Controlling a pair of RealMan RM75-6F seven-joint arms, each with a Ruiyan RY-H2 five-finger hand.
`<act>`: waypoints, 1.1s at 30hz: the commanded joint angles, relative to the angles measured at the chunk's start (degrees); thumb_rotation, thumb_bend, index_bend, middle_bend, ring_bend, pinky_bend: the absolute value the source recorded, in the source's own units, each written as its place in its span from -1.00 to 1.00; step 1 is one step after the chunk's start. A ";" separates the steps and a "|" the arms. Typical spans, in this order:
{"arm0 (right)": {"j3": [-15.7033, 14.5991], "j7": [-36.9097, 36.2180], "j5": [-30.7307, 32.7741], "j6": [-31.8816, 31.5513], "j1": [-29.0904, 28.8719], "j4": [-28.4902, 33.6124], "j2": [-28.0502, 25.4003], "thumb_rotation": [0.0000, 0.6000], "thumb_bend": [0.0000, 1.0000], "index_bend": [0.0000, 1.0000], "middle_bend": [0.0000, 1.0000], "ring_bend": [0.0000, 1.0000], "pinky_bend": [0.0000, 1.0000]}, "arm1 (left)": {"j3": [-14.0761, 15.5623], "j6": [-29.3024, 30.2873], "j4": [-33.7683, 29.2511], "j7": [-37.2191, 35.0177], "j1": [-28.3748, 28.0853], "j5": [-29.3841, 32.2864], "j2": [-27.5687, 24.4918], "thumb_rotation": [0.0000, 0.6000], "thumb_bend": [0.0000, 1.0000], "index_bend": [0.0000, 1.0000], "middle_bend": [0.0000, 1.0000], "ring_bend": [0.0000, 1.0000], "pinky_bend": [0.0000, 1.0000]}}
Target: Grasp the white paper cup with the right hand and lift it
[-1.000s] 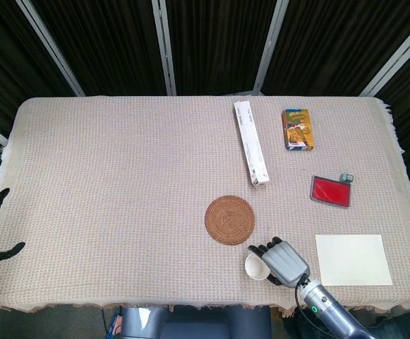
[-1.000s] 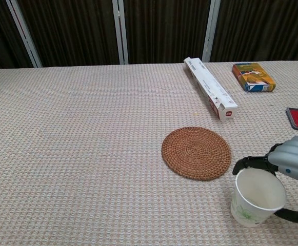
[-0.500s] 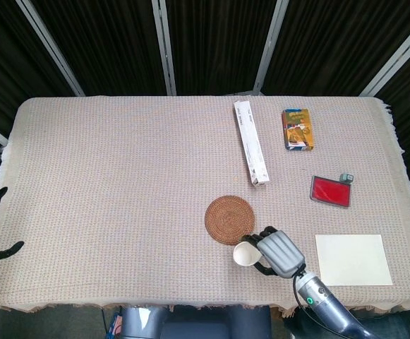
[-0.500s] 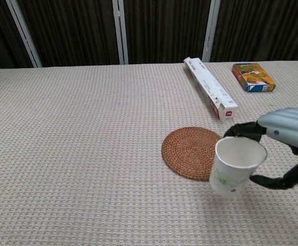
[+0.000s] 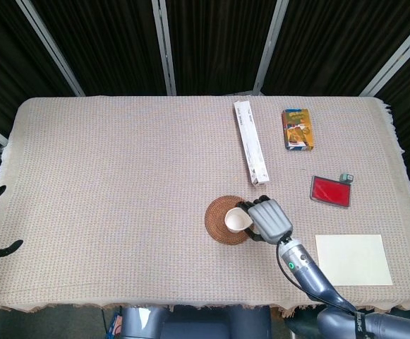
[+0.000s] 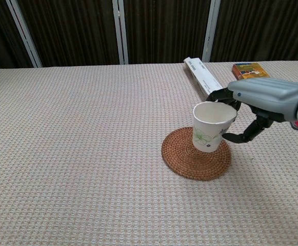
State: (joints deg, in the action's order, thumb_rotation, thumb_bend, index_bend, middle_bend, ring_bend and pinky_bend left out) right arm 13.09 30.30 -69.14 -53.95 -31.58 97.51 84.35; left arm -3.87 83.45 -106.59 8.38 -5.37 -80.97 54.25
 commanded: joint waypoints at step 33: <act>-12.40 -14.47 -24.23 -35.11 19.11 -2.44 -16.19 1.00 -1.00 -1.00 -1.00 -1.00 -1.00 | 0.36 1.36 1.25 0.02 -0.03 -2.19 1.26 1.00 -1.00 -1.00 -1.00 -1.00 -1.00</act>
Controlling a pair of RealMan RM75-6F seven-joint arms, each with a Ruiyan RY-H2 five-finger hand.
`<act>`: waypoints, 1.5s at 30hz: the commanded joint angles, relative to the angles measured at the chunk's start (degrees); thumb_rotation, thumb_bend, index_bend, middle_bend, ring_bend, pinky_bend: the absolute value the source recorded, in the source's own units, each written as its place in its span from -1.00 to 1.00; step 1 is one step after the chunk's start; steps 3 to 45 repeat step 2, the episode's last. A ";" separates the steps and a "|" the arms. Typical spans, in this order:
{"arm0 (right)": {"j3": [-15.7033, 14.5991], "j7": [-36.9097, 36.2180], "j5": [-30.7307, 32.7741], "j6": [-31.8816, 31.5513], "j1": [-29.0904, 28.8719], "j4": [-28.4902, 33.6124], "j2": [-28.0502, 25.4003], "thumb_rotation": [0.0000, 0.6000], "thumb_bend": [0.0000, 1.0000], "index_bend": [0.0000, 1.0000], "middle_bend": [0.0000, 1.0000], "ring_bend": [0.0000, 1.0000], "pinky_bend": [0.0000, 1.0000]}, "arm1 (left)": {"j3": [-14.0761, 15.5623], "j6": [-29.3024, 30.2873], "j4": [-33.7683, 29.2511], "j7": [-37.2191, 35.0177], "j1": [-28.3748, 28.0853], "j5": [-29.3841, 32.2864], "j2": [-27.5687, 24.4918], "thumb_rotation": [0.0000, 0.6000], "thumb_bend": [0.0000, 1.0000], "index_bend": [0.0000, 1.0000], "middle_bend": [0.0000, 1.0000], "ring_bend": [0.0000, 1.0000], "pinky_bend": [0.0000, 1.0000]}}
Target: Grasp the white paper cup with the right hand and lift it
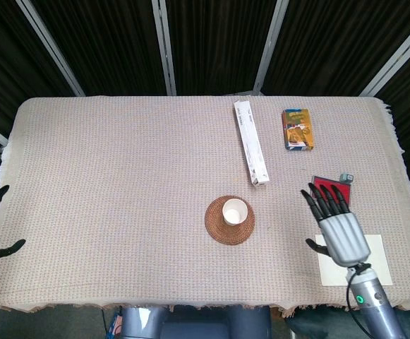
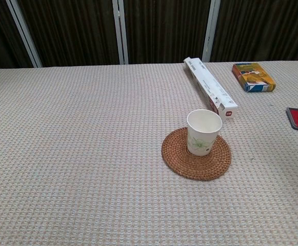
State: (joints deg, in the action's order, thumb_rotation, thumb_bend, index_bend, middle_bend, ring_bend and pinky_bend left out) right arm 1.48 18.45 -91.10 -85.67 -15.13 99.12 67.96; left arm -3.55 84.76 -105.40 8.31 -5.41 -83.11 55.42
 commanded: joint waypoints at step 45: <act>-0.51 -2.45 -2.45 -3.75 2.81 -5.32 0.42 1.00 -1.00 -1.00 -1.00 -1.00 -1.00 | 0.11 0.04 0.05 0.21 0.03 -0.12 0.15 1.00 -1.00 -1.00 -1.00 -1.00 -1.00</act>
